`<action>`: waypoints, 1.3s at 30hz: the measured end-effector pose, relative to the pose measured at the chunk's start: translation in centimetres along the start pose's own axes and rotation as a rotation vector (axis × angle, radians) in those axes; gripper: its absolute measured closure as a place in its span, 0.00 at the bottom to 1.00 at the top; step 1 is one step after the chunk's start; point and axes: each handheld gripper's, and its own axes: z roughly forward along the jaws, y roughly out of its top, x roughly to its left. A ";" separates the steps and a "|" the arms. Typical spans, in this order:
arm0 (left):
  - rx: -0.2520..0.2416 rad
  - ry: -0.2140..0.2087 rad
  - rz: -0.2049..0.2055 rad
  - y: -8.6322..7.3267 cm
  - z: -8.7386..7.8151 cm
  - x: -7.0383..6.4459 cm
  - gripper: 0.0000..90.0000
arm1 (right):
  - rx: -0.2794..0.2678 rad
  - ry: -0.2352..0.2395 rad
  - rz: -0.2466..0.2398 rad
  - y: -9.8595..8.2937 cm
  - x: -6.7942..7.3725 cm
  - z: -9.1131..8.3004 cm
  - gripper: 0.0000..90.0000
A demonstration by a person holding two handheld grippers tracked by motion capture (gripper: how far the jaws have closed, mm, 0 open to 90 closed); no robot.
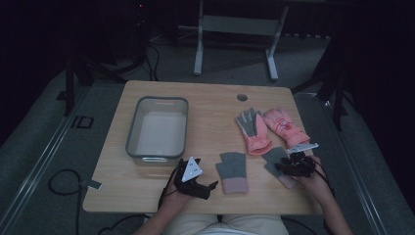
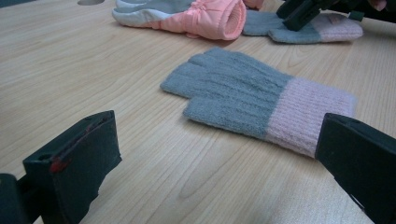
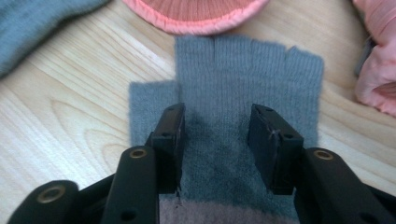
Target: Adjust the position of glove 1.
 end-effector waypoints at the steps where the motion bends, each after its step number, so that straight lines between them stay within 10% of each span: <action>1: 0.001 -0.001 0.002 0.0 0.0 0.0 0.00 | 0.009 0.004 0.016 0.1 0.0 0.0 0.62; 10: 0.001 0.003 0.000 0.0 0.0 0.0 0.00 | 0.033 -0.047 0.054 0.2 0.8 -0.1 0.85; 24: -0.003 0.012 0.007 0.0 0.0 -0.1 0.00 | -0.150 -0.138 0.345 -0.7 5.3 -6.9 0.94; 39: -0.009 0.011 0.004 -0.1 -0.1 0.0 0.00 | -0.180 -0.179 0.518 -1.8 7.6 -4.6 0.94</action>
